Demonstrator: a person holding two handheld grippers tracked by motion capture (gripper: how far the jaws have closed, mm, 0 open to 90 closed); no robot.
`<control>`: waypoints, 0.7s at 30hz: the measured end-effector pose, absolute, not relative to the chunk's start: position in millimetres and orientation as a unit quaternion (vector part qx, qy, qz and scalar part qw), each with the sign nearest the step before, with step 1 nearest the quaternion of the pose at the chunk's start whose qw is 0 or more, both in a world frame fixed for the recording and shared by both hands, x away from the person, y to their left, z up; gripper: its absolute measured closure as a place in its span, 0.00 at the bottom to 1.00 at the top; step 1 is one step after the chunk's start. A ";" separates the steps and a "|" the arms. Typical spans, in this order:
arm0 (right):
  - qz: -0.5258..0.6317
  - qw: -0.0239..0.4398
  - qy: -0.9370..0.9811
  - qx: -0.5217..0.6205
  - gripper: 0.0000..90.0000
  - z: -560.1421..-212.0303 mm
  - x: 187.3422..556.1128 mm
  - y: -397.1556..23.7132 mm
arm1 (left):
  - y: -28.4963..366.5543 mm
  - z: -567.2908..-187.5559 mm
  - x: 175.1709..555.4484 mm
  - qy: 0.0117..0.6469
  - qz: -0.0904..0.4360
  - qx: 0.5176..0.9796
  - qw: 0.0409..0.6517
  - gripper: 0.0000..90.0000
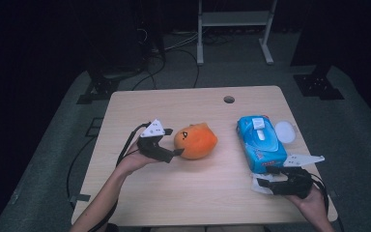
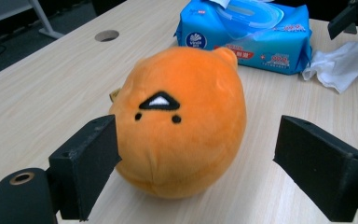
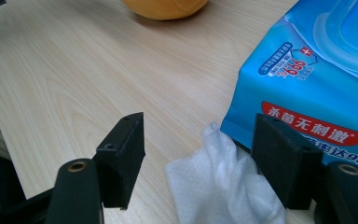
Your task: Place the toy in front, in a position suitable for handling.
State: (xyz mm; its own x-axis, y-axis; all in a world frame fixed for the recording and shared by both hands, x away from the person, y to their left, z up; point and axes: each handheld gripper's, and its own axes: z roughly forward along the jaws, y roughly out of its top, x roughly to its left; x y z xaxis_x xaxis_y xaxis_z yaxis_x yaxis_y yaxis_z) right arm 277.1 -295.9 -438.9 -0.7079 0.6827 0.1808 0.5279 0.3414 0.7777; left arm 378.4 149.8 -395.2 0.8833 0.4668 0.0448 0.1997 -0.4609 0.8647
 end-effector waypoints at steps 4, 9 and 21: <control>0.437 0.089 0.814 0.373 0.37 -438.4 277.0 -296.3 | 157.7 -397.3 373.7 0.205 0.138 0.841 0.482 0.14; 0.439 0.091 0.812 0.373 0.37 -437.7 277.1 -296.6 | 167.6 -399.9 368.1 0.212 0.136 0.840 0.481 0.13; 0.436 0.093 0.811 0.379 0.35 -437.8 276.5 -299.2 | 186.3 -409.0 356.0 0.226 0.133 0.835 0.483 0.12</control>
